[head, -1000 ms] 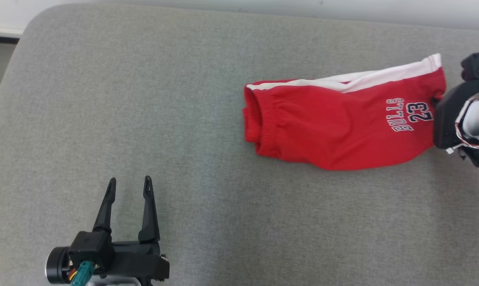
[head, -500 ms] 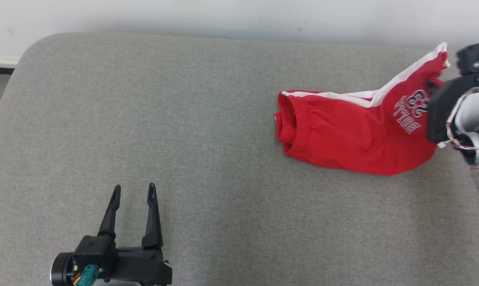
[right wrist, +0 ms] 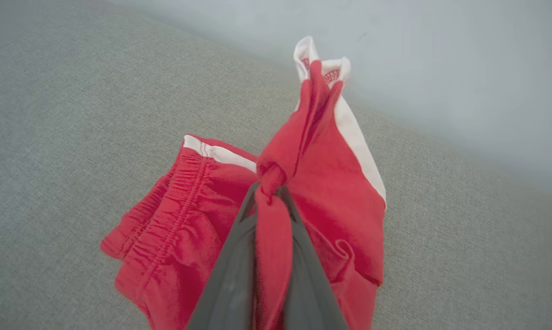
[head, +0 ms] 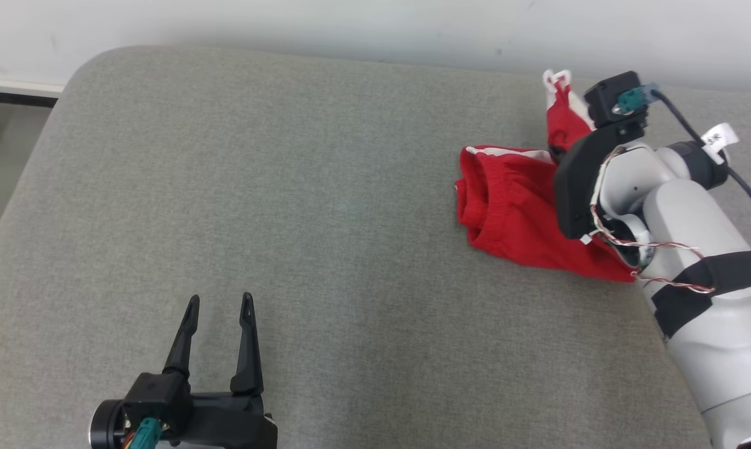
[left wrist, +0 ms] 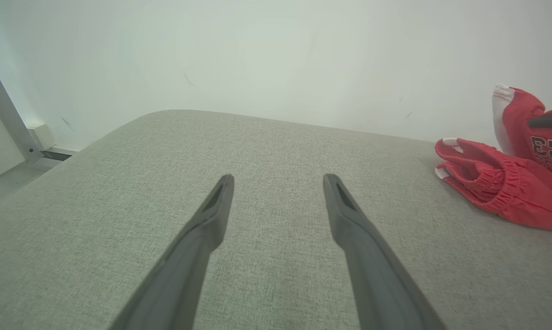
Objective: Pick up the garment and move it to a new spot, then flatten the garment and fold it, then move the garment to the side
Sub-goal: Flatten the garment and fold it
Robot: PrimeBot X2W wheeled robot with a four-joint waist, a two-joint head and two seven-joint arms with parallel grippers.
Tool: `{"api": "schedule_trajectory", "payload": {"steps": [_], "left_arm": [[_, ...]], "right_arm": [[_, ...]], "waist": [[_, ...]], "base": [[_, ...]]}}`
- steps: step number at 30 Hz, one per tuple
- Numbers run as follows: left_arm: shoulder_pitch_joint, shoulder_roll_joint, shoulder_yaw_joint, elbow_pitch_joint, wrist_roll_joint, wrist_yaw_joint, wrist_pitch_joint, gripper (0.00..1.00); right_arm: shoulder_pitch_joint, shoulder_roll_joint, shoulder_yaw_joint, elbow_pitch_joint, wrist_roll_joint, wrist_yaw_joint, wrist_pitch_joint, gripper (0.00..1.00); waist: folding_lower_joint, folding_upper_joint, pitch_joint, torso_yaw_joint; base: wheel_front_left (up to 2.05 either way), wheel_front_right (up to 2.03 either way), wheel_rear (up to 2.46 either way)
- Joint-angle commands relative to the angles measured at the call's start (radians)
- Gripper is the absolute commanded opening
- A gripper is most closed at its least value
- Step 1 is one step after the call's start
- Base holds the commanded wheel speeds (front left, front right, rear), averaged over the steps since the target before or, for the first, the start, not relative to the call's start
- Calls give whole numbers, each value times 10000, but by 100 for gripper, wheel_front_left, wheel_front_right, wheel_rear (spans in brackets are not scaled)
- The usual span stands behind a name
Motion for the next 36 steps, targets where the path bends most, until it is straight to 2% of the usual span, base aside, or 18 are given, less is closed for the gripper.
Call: {"api": "schedule_trajectory", "payload": {"steps": [1,7,14,15,16,20,24,31,33,36], "left_arm": [[63,-33,7,24,-36,5,-29,100],[27,-60,-26,71,-68,-34,-29,100],[28,-89,-11,102,-95,-18,-29,100],[35,-91,0,97,-93,-12,-29,100],[44,-92,10,98,-93,-12,-29,100],[91,-92,49,87,-84,-15,-29,100],[131,-96,110,62,-46,1,-29,100],[150,-98,96,56,-36,-31,-29,100],[153,-100,73,55,-45,-37,-29,100],[154,-100,40,61,-65,-42,-29,100]], "right_arm": [[-55,93,38,22,-101,-25,7,0],[-233,614,352,555,-152,-24,-44,0],[-294,1061,1020,1093,349,-25,-203,0],[-302,1095,1084,1045,480,-25,-310,22],[-301,1104,1131,1008,644,-24,-393,100],[-270,1239,1105,461,1888,-24,-546,100],[-278,470,866,-246,2457,-25,-708,100],[468,-801,-479,-105,1206,-24,-1756,100],[789,-919,-798,54,770,-24,-2046,100],[1286,-772,-1146,224,229,-24,-2515,100]], "waist": [[0,0,22,88],[0,0,35,300],[0,0,19,404],[0,0,14,396],[0,0,6,386],[0,0,-54,319],[0,0,-122,224],[0,0,-237,194],[0,0,-254,209],[0,0,-263,232]], "base": [[0,0,0],[0,0,0],[0,0,0],[0,0,0],[0,0,0],[0,0,0],[0,0,0],[0,0,0],[0,0,0],[0,0,0]]}}
